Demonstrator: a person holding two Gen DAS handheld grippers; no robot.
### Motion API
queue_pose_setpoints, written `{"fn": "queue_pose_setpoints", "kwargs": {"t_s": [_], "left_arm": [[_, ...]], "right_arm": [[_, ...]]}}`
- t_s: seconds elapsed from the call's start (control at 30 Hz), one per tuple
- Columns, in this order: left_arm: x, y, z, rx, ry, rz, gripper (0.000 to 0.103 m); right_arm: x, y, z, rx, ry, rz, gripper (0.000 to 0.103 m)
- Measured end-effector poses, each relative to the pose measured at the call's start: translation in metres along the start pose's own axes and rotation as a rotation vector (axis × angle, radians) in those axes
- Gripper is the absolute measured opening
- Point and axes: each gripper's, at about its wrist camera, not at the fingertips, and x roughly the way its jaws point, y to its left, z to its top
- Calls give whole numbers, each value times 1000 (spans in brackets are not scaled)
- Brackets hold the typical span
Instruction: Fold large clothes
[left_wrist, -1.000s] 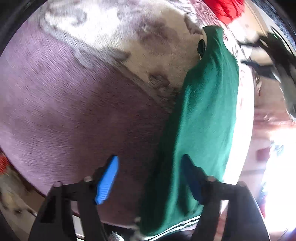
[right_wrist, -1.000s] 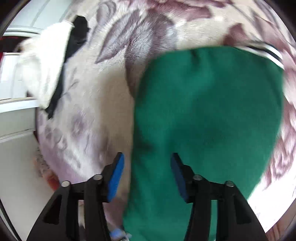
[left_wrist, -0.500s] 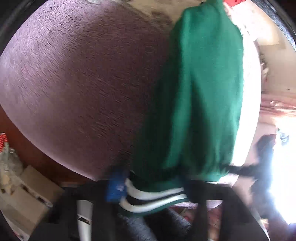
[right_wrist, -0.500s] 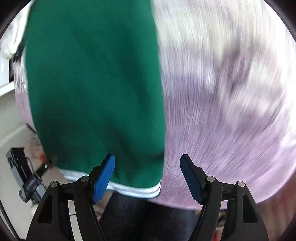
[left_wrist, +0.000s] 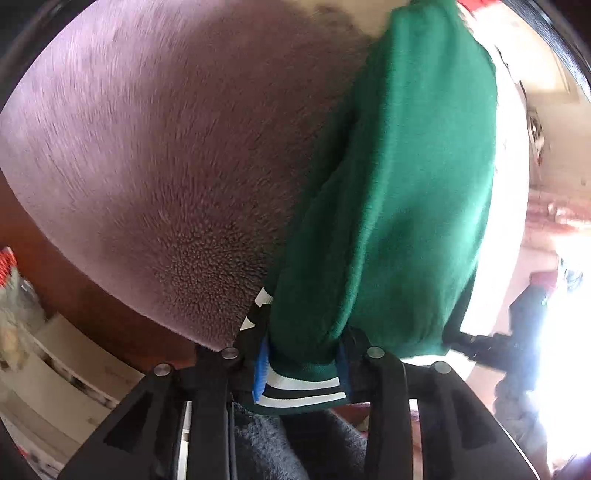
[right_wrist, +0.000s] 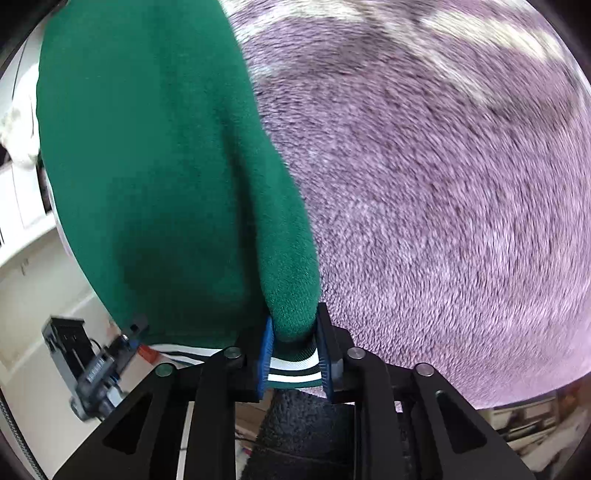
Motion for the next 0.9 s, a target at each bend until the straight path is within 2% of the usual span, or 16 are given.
{"fn": "queue_pose_setpoints", "kwargs": {"t_s": [0.07,0.1,0.13,0.17,0.2,0.33,0.43,0.47,0.5,0.57,0.67,0.73,0.77,0.8,0.83,0.9], "left_arm": [[-16,-25,-1,62,-41,80,33],[-26,-34,-5,104,-68,109,37],[-30,-37,-6,124,-79,117,41],[-32,-39,-4,130,-85,119,49],[-32,-35,-2,132,-85,109,50],[13,-24,11,85,-11,23,50],[38,-14,16,88,-4,-8,54],[39,-8,12,89,-5,-33,60],[41,-5,13,80,-8,-58,62],[41,-1,14,72,-10,-99,66],[44,3,15,71,-12,-128,67],[44,3,16,55,-14,-138,68],[41,6,16,47,-15,-142,68],[38,8,14,39,-18,-153,67],[28,16,14,37,-17,-167,67],[21,24,12,27,-12,-216,69]], "right_arm": [[-15,4,-3,-44,-13,-4,36],[-25,6,-6,-68,-34,-22,43],[-36,1,-9,-85,-53,-41,54],[-44,0,-12,-105,-75,-51,60],[-49,0,-11,-117,-87,-41,65],[-50,-25,-3,-112,-79,79,65],[-21,-47,6,-116,-22,167,65],[-11,-52,10,-122,4,219,65],[-5,-56,14,-120,12,260,70],[0,-61,21,-108,30,367,70],[7,-63,28,-104,82,504,70],[11,-61,32,-97,107,552,70],[12,-62,32,-86,111,570,64],[11,-63,31,-63,110,584,32],[14,-64,27,-30,119,623,25],[2,-66,16,41,114,713,22]]}}
